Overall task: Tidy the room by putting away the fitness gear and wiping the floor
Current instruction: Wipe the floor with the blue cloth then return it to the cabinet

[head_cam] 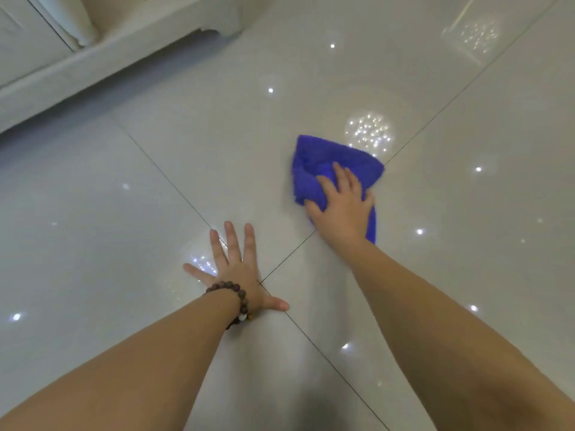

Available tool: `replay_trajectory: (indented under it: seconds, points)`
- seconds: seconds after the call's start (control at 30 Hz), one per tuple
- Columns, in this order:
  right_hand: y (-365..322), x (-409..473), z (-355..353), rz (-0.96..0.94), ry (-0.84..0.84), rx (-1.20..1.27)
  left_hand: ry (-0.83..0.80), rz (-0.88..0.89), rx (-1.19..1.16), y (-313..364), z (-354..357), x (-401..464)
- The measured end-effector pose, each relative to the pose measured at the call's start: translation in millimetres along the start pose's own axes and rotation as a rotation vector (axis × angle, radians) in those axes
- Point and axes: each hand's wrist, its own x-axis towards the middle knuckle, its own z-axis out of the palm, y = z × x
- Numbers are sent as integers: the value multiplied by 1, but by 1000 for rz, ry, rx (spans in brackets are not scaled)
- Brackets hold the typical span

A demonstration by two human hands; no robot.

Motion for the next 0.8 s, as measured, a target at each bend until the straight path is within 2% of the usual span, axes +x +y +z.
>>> replay_trajectory:
  seconds: [0.07,0.17,0.23,0.33,0.43,0.5,0.57,0.63,0.73,0.8]
  points:
    - [-66,-17,13,-244,-60,24,13,0,-3,0,3,-1]
    - [-83,-6,-2,-203,-55,303,30,-2,-12,0,4,-1]
    - [-43,5,-29,-75,84,428,33,2,-11,0,3,-4]
    - [66,-4,-64,147,259,316,34,14,-24,0,4,-4]
    - [170,-40,-74,616,175,146,48,19,-15,0,4,-3]
    - [180,-55,-59,787,119,120,46,22,-18,0,4,-3]
    - [139,-58,-32,657,126,69,52,27,-15,0,6,-3]
    - [66,-65,-5,327,109,31,61,26,-6,-1,6,-3]
    - [-35,-90,21,-113,-8,-31,45,17,3,-1,6,-3]
    - [-54,-95,15,-213,-95,19,31,19,18,-1,6,-4]
